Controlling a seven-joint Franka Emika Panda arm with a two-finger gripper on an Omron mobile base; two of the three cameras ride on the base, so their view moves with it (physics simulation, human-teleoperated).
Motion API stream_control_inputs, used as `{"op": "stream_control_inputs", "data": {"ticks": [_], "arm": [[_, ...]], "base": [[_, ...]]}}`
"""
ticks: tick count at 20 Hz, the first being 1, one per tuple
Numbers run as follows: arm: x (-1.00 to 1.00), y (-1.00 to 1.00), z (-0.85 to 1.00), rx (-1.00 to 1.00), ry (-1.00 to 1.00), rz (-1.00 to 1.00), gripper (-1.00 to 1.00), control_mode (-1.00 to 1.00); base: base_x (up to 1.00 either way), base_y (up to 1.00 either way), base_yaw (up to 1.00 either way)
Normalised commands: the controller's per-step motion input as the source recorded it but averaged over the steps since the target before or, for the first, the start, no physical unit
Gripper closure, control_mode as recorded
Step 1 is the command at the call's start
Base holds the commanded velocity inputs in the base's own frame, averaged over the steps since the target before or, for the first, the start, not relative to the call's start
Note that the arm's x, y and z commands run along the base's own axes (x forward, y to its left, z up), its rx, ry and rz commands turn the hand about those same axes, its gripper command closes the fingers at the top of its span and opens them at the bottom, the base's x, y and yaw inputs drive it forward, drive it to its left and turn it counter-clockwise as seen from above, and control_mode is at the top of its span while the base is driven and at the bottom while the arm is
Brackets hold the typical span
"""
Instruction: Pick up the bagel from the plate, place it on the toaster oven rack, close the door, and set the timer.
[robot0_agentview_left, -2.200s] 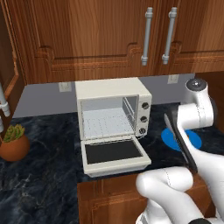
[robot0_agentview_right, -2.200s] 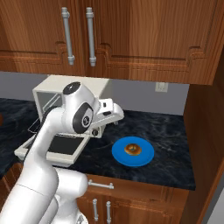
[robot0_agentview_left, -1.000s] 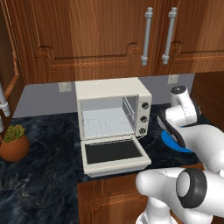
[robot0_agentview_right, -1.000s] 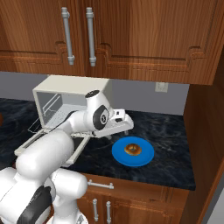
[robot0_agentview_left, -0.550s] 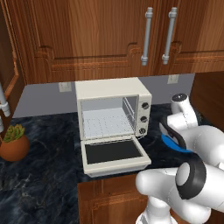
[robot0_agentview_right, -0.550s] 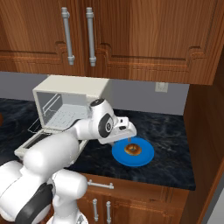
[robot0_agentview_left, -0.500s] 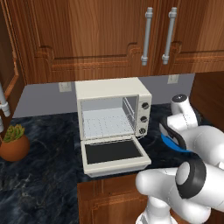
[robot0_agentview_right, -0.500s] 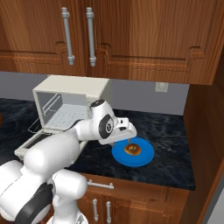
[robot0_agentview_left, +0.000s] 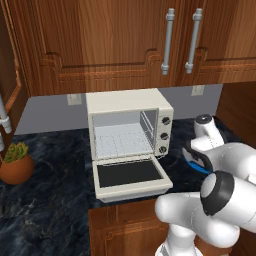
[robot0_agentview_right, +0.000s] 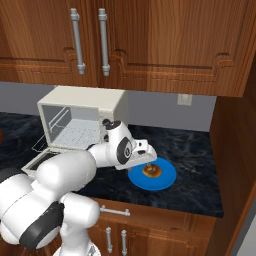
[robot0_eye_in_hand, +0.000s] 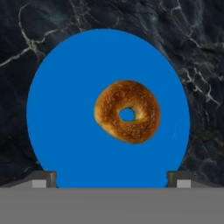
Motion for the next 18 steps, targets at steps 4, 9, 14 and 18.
{"op": "stream_control_inputs", "data": {"ticks": [4,9,14,18], "arm": [[0.24,0.00,-0.17,0.00,0.00,0.02,-1.00,-1.00],[0.20,-0.03,-0.12,0.00,0.00,0.01,-1.00,-1.00],[0.06,-0.10,-0.14,0.00,0.00,0.00,-1.00,-1.00],[0.04,-0.15,-0.14,0.00,0.00,0.00,-1.00,-1.00]], "base": [[0.00,0.00,0.00],[0.00,0.00,0.00],[0.00,0.00,0.00],[0.00,0.00,0.00]]}}
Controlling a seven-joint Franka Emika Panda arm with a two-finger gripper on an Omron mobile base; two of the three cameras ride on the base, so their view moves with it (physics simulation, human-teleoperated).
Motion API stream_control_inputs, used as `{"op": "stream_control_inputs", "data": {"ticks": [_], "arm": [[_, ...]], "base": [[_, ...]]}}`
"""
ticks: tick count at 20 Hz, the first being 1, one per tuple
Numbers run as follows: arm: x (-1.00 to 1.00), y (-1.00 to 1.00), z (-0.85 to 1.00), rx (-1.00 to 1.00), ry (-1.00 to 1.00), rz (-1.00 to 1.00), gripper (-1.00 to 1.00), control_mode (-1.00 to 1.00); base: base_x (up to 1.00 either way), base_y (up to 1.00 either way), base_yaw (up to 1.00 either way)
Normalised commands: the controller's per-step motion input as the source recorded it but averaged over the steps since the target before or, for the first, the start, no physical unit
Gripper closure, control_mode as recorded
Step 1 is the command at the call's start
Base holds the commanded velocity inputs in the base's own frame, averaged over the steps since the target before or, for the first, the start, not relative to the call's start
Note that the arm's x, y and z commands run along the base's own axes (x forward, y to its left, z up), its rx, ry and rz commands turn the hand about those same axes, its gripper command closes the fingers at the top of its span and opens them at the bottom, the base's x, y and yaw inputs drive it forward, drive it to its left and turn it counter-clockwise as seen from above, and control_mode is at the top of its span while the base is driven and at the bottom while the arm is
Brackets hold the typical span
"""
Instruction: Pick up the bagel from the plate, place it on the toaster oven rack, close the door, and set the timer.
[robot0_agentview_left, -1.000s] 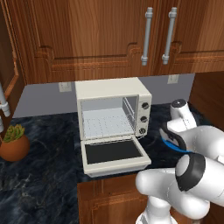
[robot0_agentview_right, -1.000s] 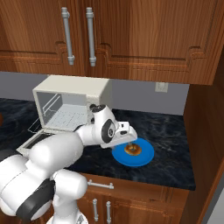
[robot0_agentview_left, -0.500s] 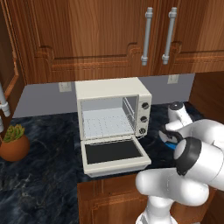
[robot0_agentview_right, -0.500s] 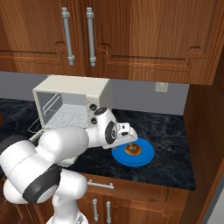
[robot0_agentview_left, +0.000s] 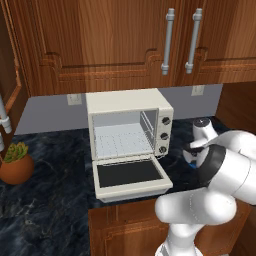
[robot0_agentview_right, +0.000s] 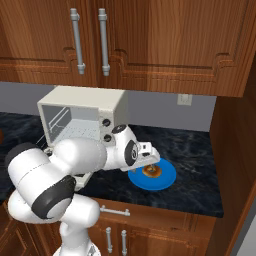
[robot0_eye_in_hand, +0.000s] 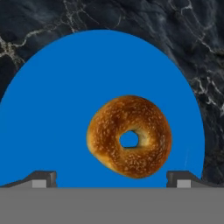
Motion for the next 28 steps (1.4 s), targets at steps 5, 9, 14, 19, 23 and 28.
{"op": "stream_control_inputs", "data": {"ticks": [5,9,14,19,23,28], "arm": [[0.06,-0.11,-0.12,0.00,0.00,0.00,-1.00,-1.00],[0.08,-0.05,-0.07,0.00,0.00,0.00,-1.00,-1.00],[0.08,-0.04,-0.10,0.00,0.00,0.00,-1.00,-1.00],[0.09,-0.03,-0.15,0.00,0.00,0.00,-1.00,-1.00],[0.09,-0.04,-0.21,0.00,0.00,0.00,-1.00,-1.00],[0.11,-0.04,-0.23,0.00,0.00,0.00,-1.00,-1.00]], "base": [[0.00,0.00,0.00],[0.00,0.00,0.00],[0.00,0.00,0.00],[0.00,0.00,0.00],[0.00,0.00,0.00],[0.00,0.00,0.00]]}}
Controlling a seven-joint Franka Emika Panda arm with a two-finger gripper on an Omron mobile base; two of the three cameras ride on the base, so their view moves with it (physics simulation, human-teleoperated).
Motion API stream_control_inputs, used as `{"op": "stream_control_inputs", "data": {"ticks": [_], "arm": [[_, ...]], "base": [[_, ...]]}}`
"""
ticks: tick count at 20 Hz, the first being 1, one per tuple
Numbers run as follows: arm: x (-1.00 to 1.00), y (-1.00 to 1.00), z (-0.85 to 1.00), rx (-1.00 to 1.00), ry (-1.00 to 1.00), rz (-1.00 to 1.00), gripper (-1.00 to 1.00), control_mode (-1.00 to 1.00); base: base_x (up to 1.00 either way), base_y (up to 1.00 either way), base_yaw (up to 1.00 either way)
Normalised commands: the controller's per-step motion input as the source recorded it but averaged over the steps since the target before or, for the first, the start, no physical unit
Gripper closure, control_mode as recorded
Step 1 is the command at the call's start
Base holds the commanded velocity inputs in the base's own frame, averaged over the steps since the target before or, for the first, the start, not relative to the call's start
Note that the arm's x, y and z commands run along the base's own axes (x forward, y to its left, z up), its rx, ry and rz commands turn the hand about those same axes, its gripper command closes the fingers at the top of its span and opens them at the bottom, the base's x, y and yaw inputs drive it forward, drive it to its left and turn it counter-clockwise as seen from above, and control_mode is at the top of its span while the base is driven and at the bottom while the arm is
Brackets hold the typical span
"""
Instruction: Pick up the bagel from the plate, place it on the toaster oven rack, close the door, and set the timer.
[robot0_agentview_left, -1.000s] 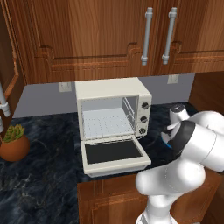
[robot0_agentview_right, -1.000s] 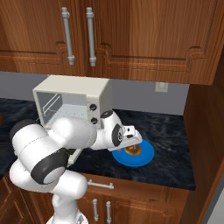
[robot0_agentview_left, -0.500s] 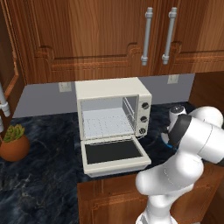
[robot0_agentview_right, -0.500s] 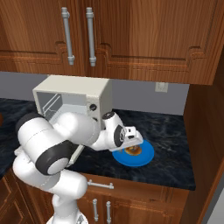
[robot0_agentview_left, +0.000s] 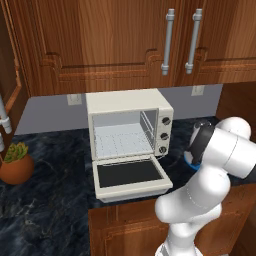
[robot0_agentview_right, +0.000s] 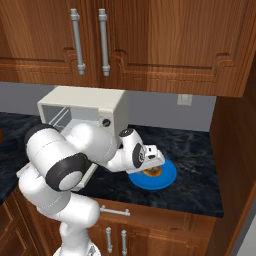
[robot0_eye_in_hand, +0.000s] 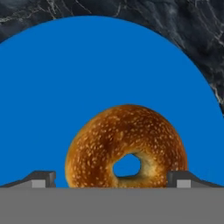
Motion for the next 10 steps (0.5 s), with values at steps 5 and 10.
{"op": "stream_control_inputs", "data": {"ticks": [5,10], "arm": [[0.03,-0.01,-0.30,0.00,0.00,0.00,1.00,-1.00],[0.00,-0.03,-0.36,0.00,0.00,0.00,1.00,-1.00]], "base": [[0.00,0.00,0.00],[0.00,0.00,0.00]]}}
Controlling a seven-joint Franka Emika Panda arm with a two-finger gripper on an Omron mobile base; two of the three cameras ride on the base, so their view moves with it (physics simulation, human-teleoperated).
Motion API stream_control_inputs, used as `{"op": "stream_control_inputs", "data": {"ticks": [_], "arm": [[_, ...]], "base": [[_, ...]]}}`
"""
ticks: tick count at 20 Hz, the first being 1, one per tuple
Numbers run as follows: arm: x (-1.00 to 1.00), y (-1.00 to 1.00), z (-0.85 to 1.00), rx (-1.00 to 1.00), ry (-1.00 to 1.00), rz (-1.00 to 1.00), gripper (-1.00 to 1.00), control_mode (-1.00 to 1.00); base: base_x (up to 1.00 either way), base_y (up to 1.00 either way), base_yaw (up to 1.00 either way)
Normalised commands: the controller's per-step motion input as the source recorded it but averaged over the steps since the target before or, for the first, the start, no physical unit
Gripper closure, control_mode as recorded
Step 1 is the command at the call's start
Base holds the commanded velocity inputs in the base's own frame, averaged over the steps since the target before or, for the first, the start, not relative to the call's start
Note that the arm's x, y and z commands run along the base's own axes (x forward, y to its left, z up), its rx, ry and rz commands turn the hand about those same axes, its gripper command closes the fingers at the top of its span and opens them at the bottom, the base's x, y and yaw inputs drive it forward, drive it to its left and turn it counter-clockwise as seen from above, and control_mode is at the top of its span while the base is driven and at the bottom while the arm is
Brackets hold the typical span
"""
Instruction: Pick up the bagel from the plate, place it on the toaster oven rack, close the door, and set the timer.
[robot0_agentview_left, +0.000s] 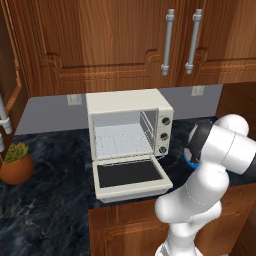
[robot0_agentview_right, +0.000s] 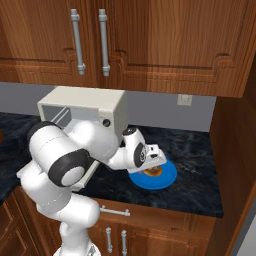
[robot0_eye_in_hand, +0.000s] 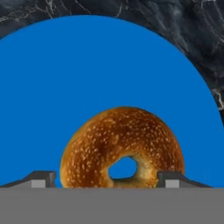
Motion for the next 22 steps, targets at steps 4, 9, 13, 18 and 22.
{"op": "stream_control_inputs", "data": {"ticks": [4,9,13,18,22], "arm": [[0.00,-0.03,-0.29,0.00,0.00,0.00,1.00,-1.00],[-0.03,0.00,-0.19,0.00,0.00,0.00,1.00,-1.00],[-0.14,0.00,-0.18,0.00,-0.01,0.00,1.00,-1.00],[-0.27,0.00,-0.04,0.00,-0.05,0.00,1.00,-1.00],[-0.37,0.02,0.00,0.00,-0.09,0.00,1.00,-1.00]], "base": [[0.00,0.00,0.00],[0.00,0.00,0.00],[0.00,0.00,0.00],[0.00,0.00,0.00],[0.00,0.00,0.00]]}}
